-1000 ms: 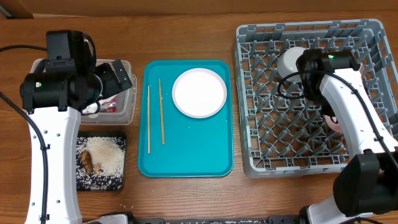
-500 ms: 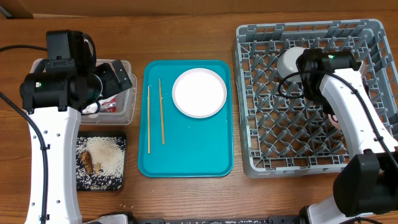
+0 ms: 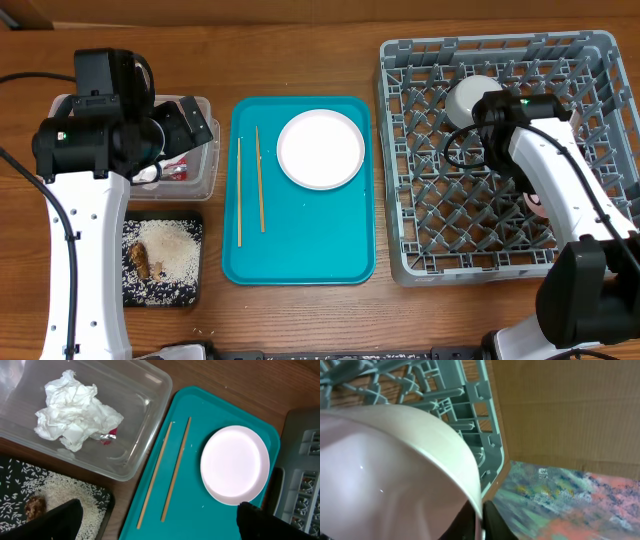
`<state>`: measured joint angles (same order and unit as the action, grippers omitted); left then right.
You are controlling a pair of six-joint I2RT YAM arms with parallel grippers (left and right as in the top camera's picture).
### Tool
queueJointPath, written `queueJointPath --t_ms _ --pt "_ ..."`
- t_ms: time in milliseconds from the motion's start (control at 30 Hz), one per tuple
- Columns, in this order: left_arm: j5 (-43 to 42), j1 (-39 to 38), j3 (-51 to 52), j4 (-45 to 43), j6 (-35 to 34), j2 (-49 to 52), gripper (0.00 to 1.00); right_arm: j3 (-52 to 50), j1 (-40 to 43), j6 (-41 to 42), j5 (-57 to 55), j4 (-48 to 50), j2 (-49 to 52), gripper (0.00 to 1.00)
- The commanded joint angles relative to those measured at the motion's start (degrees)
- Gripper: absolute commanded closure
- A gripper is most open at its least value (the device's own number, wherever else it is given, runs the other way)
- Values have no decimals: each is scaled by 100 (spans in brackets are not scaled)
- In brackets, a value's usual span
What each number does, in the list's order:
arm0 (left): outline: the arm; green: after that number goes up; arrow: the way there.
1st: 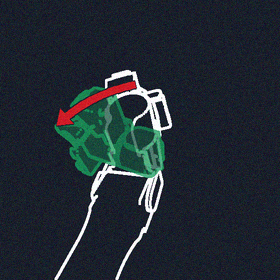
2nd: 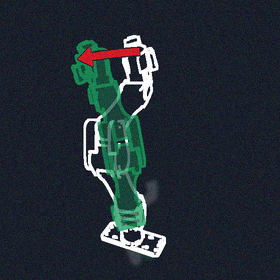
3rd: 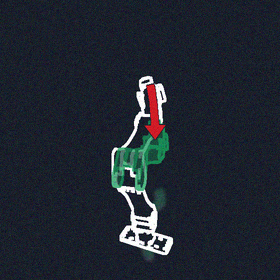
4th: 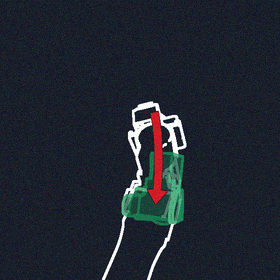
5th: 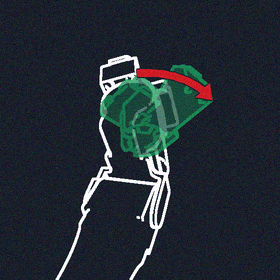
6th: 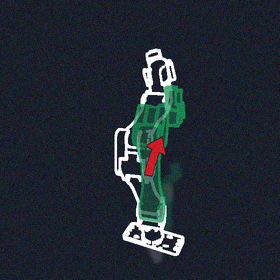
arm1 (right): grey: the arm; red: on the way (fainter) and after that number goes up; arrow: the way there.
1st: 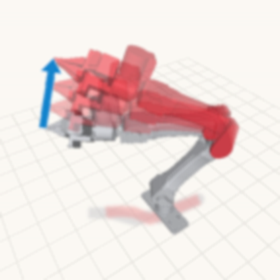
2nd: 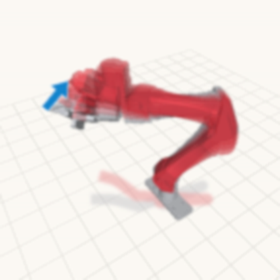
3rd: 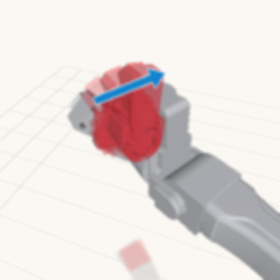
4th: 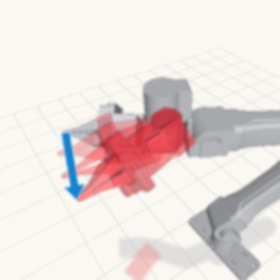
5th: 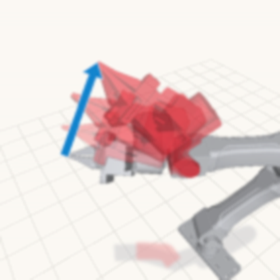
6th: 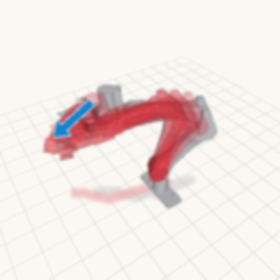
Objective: Sort waste into correct bins and load items into the dishwasher
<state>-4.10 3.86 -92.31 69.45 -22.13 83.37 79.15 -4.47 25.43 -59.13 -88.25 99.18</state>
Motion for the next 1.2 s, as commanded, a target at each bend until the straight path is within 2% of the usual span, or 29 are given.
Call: queueJointPath --t_ms 0,533,600,867,1167 --pt "4 -13 -81 -4 -37 -13 0 -48 -153 -35 94 50 9 87" --pt "4 -13 -81 -4 -37 -13 0 -37 -723 -33 96 -76 7 71" --pt "4 -13 -81 -4 -37 -11 0 -37 -828 -33 98 -79 7 66" --pt "4 -13 -81 -4 -37 -13 0 -37 -1276 -26 297 -74 7 63" --pt "4 -13 -81 -4 -37 -11 0 -31 -1565 -4 859 -28 7 53"
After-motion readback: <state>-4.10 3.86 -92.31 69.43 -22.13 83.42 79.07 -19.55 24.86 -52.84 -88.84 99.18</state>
